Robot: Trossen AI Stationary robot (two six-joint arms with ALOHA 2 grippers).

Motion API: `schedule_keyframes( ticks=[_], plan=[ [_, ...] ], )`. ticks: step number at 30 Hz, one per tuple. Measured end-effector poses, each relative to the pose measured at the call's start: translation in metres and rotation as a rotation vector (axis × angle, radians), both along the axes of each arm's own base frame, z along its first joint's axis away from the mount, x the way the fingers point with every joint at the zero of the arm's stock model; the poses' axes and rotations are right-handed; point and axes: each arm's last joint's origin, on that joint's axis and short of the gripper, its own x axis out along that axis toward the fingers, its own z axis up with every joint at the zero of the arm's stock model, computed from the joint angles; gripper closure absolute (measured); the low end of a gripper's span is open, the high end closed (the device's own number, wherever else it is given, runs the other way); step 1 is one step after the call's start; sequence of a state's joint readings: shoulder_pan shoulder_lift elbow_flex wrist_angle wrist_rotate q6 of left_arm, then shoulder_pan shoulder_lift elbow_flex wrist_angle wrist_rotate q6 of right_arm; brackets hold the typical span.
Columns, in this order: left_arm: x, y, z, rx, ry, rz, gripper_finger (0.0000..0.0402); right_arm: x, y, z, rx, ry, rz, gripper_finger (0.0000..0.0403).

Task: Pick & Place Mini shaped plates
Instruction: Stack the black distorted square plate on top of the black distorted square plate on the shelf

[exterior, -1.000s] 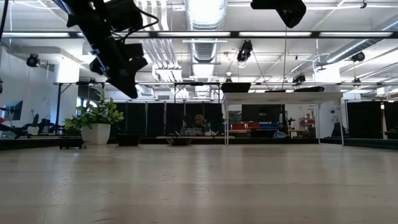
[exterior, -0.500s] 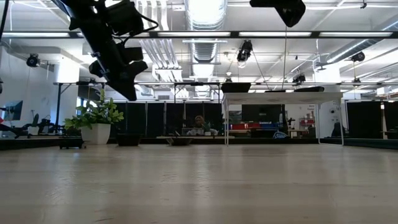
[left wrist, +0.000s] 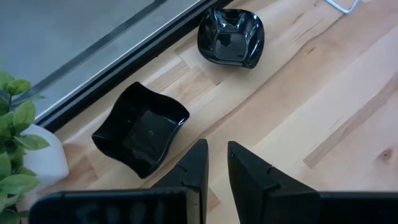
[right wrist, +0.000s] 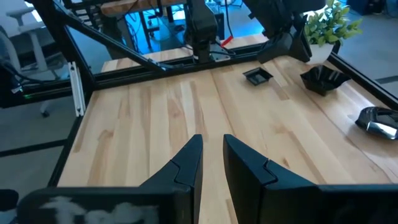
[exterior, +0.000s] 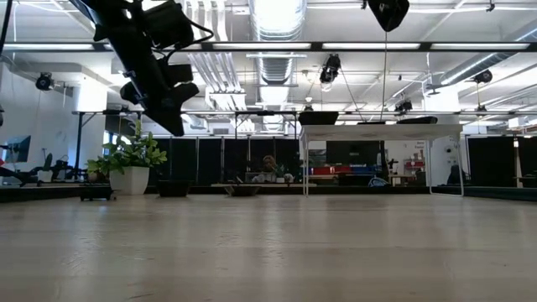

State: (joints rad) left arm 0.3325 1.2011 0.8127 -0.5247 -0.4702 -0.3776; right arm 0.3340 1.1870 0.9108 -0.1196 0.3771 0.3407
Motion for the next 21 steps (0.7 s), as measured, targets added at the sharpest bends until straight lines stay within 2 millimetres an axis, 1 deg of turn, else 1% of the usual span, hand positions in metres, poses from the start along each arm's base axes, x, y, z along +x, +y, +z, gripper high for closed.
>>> schedule_keyframes(
  ticks=[4, 9, 16, 21],
  plan=[
    [-0.0001, 0.0, 0.0001, 0.002, 0.002, -0.003, 0.0346, 0.0, 0.0, 0.0, 0.002, 0.0, -0.001, 0.0342],
    [0.0, -0.0002, 0.0, -0.005, -0.002, -0.003, 0.0346, 0.0, 0.0, 0.0, 0.045, -0.003, -0.017, 0.0346],
    [-0.0009, -0.0005, -0.0011, -0.013, 0.009, 0.004, 0.0346, 0.0, 0.0, -0.0001, 0.048, -0.003, -0.019, 0.0346],
    [-0.0018, 0.0009, -0.0007, 0.017, 0.017, 0.035, 0.0346, 0.0, 0.0, -0.0001, 0.048, -0.003, -0.019, 0.0346]
  ],
)
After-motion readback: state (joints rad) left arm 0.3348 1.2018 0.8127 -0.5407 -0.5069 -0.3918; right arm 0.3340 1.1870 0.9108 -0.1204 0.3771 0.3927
